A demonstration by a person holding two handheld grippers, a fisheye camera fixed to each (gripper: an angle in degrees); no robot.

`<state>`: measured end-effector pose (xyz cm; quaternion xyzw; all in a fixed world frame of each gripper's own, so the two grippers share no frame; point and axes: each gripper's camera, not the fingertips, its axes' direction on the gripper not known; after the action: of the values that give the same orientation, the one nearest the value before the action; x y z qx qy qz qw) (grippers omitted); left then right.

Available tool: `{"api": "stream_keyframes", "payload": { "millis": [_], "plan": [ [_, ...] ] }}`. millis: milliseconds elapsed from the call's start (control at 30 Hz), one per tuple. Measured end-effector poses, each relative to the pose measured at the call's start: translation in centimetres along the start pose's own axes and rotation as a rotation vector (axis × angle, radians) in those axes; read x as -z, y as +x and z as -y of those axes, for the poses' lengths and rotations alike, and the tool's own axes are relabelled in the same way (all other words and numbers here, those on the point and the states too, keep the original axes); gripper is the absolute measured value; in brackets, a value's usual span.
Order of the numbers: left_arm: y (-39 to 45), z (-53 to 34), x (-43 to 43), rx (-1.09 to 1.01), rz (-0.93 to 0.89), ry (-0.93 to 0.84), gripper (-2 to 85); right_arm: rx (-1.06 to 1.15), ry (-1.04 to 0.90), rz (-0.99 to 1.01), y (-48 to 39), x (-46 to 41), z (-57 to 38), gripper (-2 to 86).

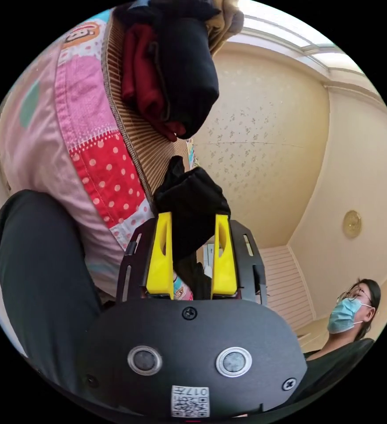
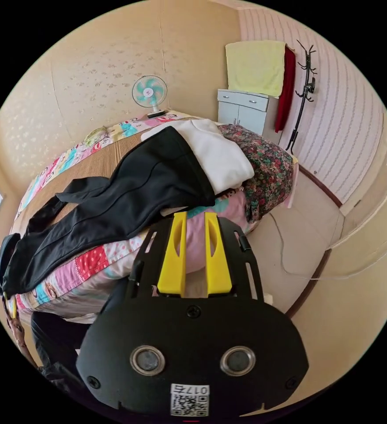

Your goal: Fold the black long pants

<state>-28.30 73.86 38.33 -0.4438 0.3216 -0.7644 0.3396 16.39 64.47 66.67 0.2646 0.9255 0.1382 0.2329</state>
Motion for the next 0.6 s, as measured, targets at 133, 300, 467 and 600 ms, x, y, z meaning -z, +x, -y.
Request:
{"api": "stream_keyframes", "payload": {
  "millis": [133, 300, 467, 600],
  "plan": [
    [0.4, 1.6, 3.5, 0.013, 0.074, 0.068, 14.7, 0.192, 0.056, 0.059, -6.4, 1.8, 1.1, 7.1],
    [0.8, 4.3, 5.1, 0.054, 0.034, 0.046, 16.3, 0.543, 0.028, 0.414, -22.5, 2.0, 2.2, 8.3],
    [-0.2, 5.0, 5.7, 0.188, -0.137, 0.019, 17.7, 0.951, -0.179, 0.805, -50.2, 2.1, -0.1, 12.4],
    [-1.0, 5.7, 6.0, 0.331, -0.165, -0.028, 18.2, 0.995, -0.401, 0.853, -67.6, -1.0, -2.5, 15.2]
  ]
}}
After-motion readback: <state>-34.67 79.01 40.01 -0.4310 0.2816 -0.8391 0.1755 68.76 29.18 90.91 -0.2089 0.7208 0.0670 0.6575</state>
